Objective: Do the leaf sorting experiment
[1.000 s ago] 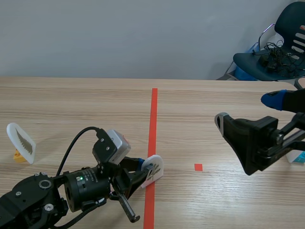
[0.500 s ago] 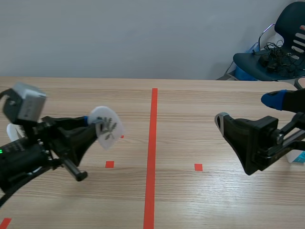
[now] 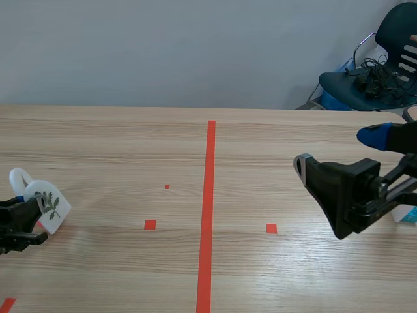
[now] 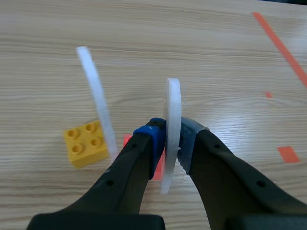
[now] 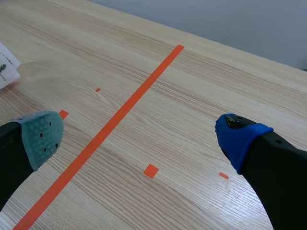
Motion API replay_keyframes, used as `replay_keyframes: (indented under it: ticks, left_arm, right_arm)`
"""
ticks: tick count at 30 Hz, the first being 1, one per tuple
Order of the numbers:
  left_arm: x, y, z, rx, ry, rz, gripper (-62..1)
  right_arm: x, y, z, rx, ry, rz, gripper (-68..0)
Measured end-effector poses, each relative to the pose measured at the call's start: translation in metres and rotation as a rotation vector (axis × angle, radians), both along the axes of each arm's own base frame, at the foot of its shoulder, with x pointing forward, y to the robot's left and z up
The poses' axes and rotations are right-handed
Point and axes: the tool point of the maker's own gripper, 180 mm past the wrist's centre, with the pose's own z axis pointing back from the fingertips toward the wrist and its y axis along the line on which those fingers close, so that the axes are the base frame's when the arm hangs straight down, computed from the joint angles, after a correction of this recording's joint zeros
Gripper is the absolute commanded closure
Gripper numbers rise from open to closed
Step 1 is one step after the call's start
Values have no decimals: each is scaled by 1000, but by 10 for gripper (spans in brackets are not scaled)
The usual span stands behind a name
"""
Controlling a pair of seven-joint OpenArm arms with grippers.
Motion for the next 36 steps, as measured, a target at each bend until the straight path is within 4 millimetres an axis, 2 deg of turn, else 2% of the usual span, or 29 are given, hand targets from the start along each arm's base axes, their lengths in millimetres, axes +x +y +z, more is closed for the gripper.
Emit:
replay_keyframes:
  ticks: [4, 9, 11, 13, 16, 18, 20, 23, 25, 27, 29, 32, 36]
  left_arm:
    - [5, 9, -5, -21, 6, 39, -64]
    - [6, 13, -5, -9, 2, 58, -233]
    - [5, 13, -5, -9, 4, 57, -270]
    - [6, 11, -4, -15, 1, 42, -286]
    - [4, -7, 9, -52, -2, -81, -288]
    - [4, -17, 35, -92, -40, -169, -288]
    - [7, -18, 74, -111, -126, -209, -323]
    - [8, -23, 135, -52, -265, -285, -493]
    - [9, -31, 163, -1, -324, -331, -602]
    - [9, -43, 176, 27, -349, -377, -623]
    - [8, -51, 173, 48, -317, -409, -623]
    - [4, -64, 150, 71, -215, -453, -623]
    - [-5, -93, 134, 19, -173, -529, -623]
  right_arm:
    - [0, 0, 0, 0, 0, 0, -679]
    - [0, 0, 0, 0, 0, 0, -679]
    - [0, 0, 0, 0, 0, 0, -679]
    - [0, 0, 0, 0, 0, 0, -679]
    - [0, 0, 0, 0, 0, 0, -679]
    - [0, 0, 0, 0, 0, 0, -679]
    - [0, 0, 0, 0, 0, 0, -679]
    - [0, 0, 0, 0, 0, 0, -679]
    - [0, 0, 0, 0, 0, 0, -679]
    - [0, 0, 0, 0, 0, 0, -679]
    - [0, 0, 0, 0, 0, 0, -679]
    - [0, -1, 0, 0, 0, -4, -679]
    - [0, -1, 0, 0, 0, -4, -679]
